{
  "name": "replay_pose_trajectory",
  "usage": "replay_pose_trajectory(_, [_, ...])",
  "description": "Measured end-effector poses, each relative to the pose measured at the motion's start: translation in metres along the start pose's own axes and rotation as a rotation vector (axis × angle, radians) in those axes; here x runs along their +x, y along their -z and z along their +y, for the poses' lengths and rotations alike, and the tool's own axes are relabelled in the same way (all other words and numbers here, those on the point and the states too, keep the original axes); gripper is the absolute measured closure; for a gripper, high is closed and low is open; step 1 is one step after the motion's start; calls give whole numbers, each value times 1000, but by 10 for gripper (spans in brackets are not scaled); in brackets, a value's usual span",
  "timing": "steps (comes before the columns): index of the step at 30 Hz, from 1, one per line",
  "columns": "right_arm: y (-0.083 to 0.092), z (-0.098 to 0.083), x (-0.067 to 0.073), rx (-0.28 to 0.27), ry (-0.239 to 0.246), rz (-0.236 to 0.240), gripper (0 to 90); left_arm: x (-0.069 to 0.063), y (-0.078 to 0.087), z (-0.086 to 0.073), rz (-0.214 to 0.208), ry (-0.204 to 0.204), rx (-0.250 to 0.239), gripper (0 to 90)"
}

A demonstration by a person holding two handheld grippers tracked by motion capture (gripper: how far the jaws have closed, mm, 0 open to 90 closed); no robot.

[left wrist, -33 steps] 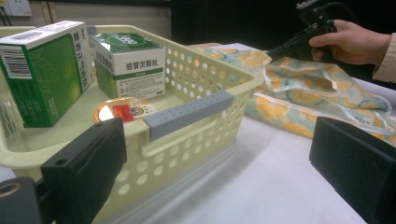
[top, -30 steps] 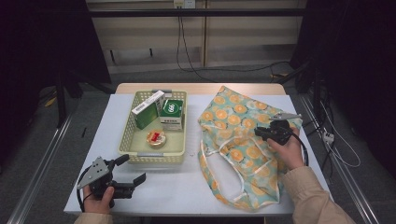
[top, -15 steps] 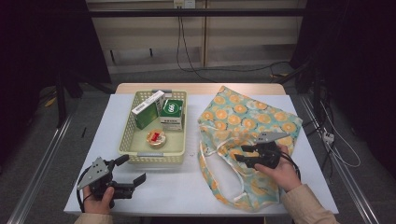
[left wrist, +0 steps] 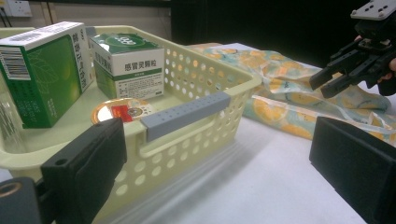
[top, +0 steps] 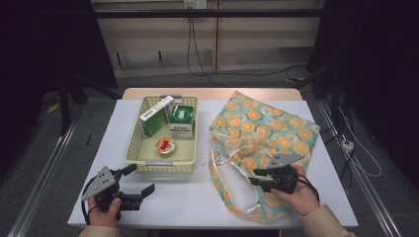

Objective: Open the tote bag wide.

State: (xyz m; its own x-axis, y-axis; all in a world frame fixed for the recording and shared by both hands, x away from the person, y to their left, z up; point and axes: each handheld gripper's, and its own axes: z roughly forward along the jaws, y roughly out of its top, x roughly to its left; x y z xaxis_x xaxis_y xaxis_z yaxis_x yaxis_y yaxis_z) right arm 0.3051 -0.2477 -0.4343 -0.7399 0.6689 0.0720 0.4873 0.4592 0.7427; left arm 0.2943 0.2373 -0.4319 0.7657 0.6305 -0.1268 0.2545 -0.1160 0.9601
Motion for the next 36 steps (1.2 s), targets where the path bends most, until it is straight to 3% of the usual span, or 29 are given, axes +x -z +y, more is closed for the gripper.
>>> replay_pose_trajectory(7, [-2, -12, -3, 19, -7, -64, 637, -1, -2, 0, -5, 3, -2, 38])
replay_pose_trajectory(11, [-9, -11, -4, 14, -11, -137, 624, -1, -3, 0, -5, -5, 3, 38])
replay_pose_trajectory(14, [-19, -7, -5, 0, -2, -155, 616, -2, -3, 0, -8, -3, 4, 38])
replay_pose_trajectory(16, [-27, -4, -3, -1, 2, -154, 582, -2, -3, 0, -7, -4, 4, 38])
replay_pose_trajectory(23, [-42, 2, 11, -1, 44, -117, 585, -2, -4, 0, -8, -5, 6, 38])
replay_pose_trajectory(26, [-45, 4, 14, -8, 55, -88, 659, -2, -4, 0, -12, -12, 8, 39])
replay_pose_trajectory(28, [-46, 5, 15, -6, 45, -59, 684, -3, -4, 0, -11, -9, 11, 39])
replay_pose_trajectory(29, [-47, 6, 14, -8, 42, -64, 690, -2, -4, 0, -11, -12, 14, 38])
replay_pose_trajectory(32, [-43, 12, 9, -21, 31, -87, 823, -2, -4, 0, -7, -7, 7, 39])
replay_pose_trajectory(36, [-32, 19, -7, -80, -49, -53, 853, -2, -2, 0, -2, -6, 5, 39])
